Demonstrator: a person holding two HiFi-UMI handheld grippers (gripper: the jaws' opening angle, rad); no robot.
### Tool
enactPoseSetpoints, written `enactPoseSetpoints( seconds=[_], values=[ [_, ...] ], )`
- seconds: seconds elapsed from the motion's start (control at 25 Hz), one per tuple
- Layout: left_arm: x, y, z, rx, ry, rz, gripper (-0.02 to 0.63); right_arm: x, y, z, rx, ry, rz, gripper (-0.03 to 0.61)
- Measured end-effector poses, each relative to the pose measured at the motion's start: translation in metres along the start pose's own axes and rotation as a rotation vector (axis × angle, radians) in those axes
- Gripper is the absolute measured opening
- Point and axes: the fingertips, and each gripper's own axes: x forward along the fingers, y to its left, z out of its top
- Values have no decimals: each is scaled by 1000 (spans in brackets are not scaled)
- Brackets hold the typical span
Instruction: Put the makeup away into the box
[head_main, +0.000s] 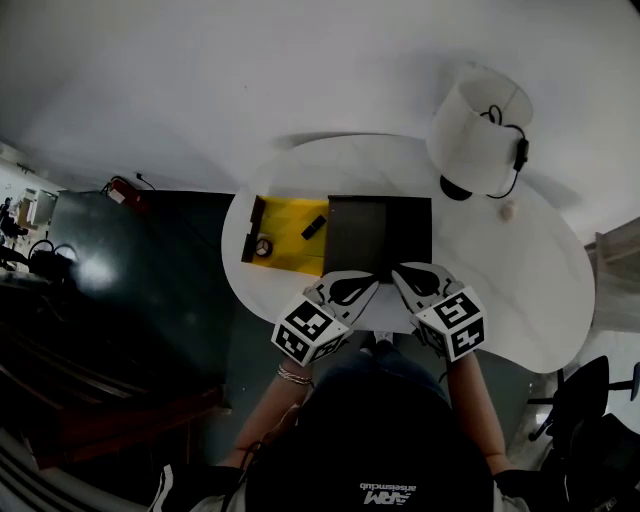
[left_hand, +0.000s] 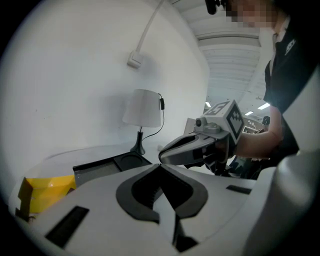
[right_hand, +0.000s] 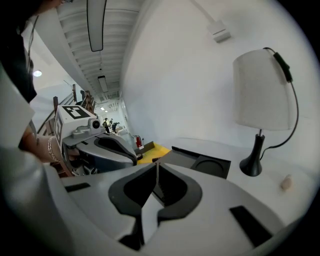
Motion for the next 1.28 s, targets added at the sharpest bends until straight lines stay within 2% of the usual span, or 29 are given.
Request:
enactPoseSetpoints(
  seconds=[0.44,0.84,1.28],
  values=[
    [-24,-54,-20,9,-2,-57,17,-43,35,-32,60,-8,-93,31],
    [-48,-84,-39,4,-20,-78,17,-84,68,-55,54,1,-160,31],
    [-33,-117,-38,19,-20,-112,17,-130,58,-83,115,-6,-216,31]
  ],
)
